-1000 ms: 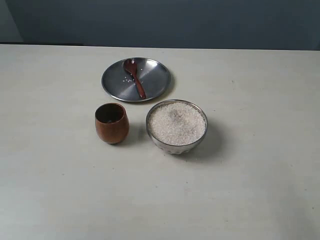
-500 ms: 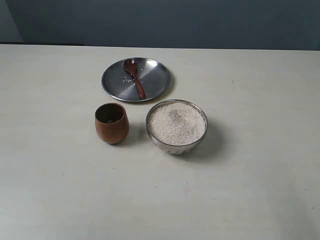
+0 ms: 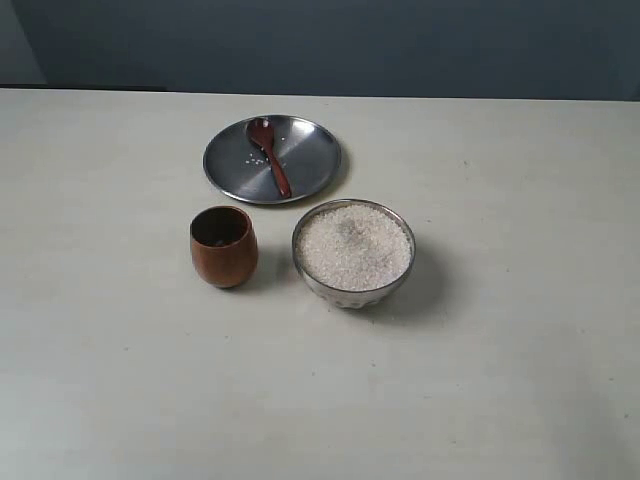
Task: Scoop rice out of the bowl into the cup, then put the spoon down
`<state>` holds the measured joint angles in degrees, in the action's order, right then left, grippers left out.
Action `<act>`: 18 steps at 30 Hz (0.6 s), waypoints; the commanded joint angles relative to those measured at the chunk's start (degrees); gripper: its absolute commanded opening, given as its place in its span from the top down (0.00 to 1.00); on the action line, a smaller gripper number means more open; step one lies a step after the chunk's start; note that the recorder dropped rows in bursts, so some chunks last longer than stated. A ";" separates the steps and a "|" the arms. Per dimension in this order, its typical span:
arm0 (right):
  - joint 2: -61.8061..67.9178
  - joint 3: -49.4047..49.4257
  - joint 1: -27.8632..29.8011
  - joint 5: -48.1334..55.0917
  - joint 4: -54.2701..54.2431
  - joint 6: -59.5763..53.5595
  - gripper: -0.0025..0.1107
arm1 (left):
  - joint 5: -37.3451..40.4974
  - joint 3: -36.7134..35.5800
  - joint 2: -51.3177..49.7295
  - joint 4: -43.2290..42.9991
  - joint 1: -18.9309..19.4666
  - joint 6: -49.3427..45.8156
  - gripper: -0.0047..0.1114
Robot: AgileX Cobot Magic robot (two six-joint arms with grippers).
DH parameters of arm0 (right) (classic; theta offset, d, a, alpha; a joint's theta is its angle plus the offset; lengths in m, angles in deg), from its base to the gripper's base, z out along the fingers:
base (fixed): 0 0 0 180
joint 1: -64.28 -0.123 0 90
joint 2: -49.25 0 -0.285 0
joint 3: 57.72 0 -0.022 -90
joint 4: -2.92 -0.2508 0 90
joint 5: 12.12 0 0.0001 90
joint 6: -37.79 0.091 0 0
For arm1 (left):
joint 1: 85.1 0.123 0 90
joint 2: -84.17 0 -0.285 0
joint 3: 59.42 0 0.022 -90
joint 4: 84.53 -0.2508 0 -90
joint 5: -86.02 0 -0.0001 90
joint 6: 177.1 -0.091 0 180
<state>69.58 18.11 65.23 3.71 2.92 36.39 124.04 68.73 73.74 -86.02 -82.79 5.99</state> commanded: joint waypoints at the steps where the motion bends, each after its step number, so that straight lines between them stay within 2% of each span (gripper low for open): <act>1: -0.23 -0.42 0.41 0.25 -0.48 0.12 0.97 | -0.11 0.27 -0.34 -0.24 0.12 0.34 0.96; 18: -0.23 -0.42 0.41 -0.04 -0.58 0.12 0.97 | -0.11 0.27 2.00 -0.26 0.12 0.34 0.96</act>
<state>69.58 18.11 65.23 3.71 2.32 36.50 124.04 68.73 74.06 -86.02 -82.79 5.99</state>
